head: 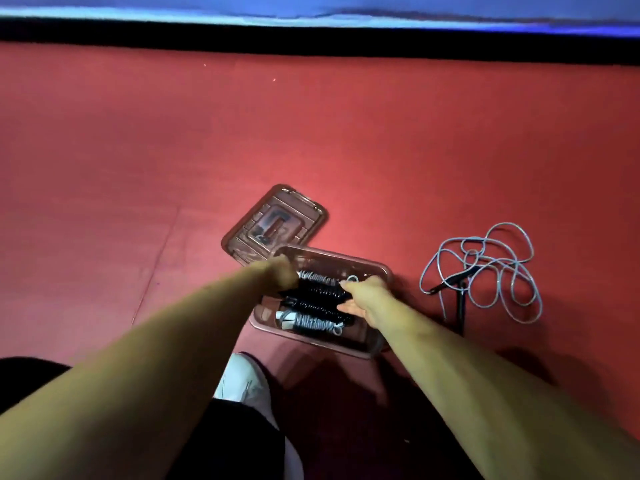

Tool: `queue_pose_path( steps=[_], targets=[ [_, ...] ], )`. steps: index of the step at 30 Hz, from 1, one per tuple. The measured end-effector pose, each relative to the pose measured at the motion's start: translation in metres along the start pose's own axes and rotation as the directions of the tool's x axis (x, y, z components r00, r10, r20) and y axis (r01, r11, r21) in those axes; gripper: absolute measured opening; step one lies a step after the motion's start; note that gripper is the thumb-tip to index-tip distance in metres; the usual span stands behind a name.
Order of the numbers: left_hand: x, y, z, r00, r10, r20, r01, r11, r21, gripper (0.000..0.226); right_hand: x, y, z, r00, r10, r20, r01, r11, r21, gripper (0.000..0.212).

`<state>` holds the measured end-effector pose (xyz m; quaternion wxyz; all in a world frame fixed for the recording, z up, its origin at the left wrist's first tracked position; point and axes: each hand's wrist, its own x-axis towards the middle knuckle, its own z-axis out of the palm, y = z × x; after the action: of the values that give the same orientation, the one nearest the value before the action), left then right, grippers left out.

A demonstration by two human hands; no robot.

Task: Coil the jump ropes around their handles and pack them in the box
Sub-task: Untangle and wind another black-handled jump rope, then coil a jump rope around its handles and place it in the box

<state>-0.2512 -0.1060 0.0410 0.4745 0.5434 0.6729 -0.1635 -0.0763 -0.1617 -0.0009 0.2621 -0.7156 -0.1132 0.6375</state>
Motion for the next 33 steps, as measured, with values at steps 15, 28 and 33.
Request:
queue_pose_path(
  steps=[15,28,33],
  targets=[
    [0.014,0.046,-0.021,0.954,0.295,-0.055,-0.269,0.921,0.282,0.021,0.016,-0.100,-0.104,0.960,-0.208,0.188,0.250,0.938,-0.240,0.019],
    [0.070,0.226,0.148,0.755,0.624,0.201,-0.650,0.670,0.360,0.023,0.089,-0.026,-0.280,0.923,-0.311,-0.226,-0.014,0.561,-0.828,0.046],
    [0.131,0.229,0.211,0.867,0.480,0.134,-0.490,0.773,0.403,0.050,0.122,0.005,-0.270,0.935,-0.287,-0.209,-0.037,0.505,-0.863,0.041]
  ],
)
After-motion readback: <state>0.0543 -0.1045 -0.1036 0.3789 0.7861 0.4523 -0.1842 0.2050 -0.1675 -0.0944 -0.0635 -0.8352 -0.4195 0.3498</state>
